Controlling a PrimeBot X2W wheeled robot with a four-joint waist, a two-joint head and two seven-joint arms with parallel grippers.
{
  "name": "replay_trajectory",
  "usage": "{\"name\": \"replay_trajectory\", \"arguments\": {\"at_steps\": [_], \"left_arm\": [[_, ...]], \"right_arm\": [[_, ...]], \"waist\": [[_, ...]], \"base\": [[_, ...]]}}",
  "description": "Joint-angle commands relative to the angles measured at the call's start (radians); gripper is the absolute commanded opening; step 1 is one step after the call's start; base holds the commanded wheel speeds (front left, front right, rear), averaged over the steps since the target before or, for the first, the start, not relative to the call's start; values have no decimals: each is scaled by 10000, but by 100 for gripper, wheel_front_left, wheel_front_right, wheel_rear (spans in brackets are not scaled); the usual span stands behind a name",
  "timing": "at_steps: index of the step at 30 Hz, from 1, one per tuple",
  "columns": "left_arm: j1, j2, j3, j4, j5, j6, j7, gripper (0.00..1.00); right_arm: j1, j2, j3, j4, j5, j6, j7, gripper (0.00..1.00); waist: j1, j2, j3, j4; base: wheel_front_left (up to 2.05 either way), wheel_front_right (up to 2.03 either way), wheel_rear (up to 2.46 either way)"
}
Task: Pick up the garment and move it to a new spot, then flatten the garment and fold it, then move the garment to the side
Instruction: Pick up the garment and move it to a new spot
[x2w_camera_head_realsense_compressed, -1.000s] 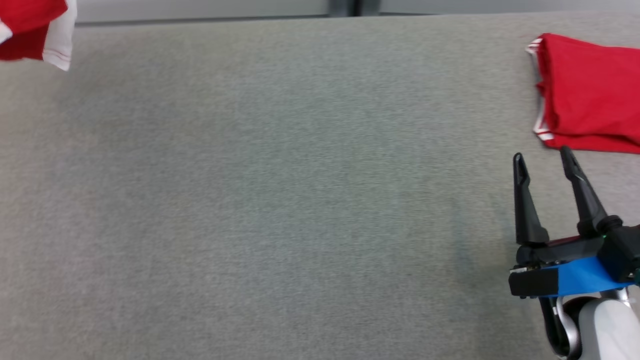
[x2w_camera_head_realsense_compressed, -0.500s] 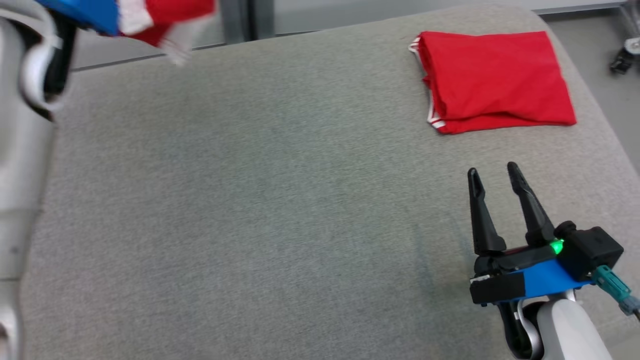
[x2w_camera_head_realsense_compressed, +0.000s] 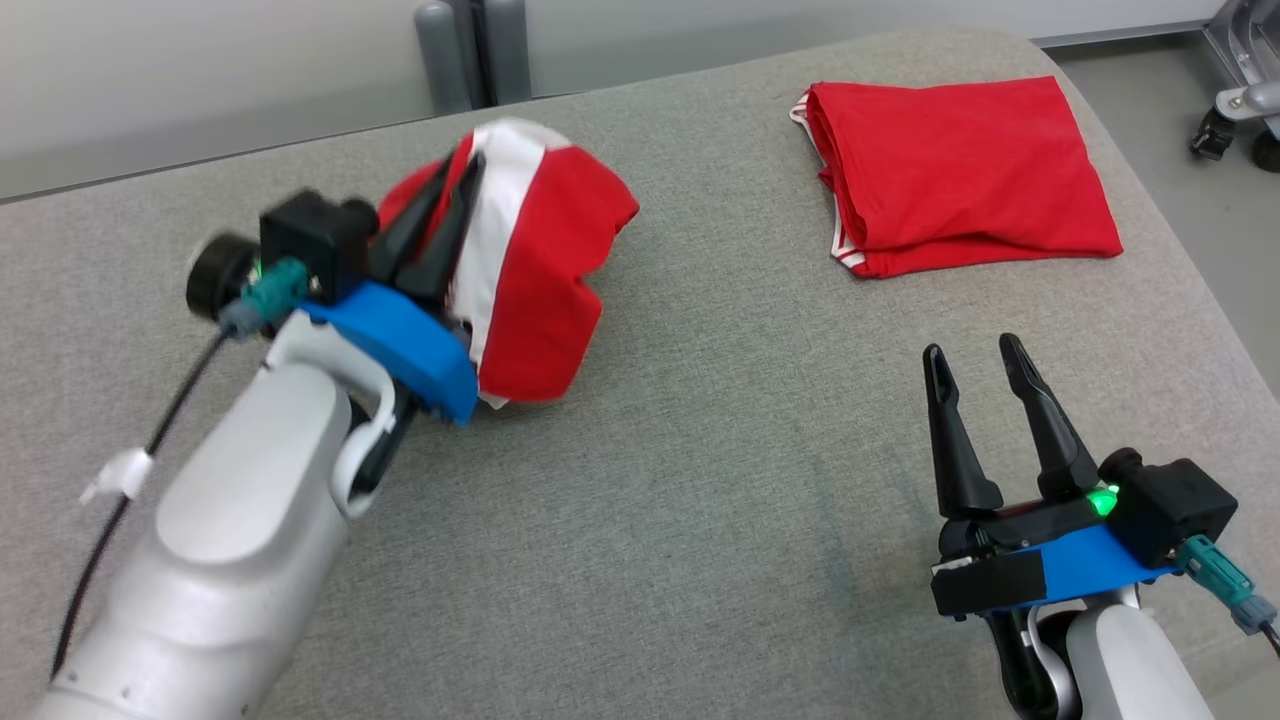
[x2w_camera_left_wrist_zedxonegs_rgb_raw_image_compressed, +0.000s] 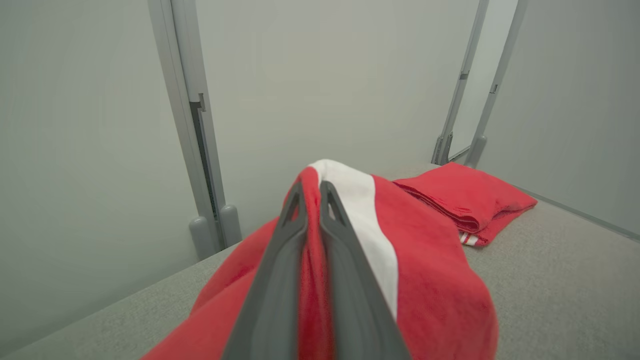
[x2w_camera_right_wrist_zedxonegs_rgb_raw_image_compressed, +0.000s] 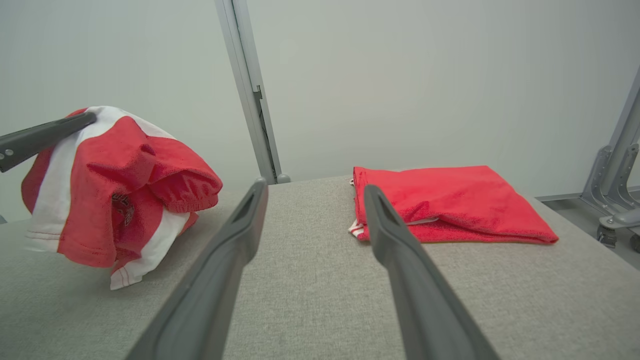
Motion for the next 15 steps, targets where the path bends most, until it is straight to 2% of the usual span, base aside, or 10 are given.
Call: {"name": "replay_trajectory", "arguments": {"at_steps": [1, 9, 15], "left_arm": [[352, -51, -39, 123, -82, -13, -137, 0], [2477, -396, -700, 390, -177, 2, -459, 0], [3561, -655, -1094, 57, -16, 195, -595, 0]], "right_arm": [[52, -8, 10, 16, 66, 1, -47, 100], [265, -9, 72, 241, 167, 1, -48, 100], [479, -8, -9, 417, 50, 1, -48, 100]], "waist": [[0, 0, -35, 56], [0, 0, -392, 339], [0, 0, -747, 662]], "base": [[0, 0, 0], [0, 0, 0], [0, 0, 0]]}}
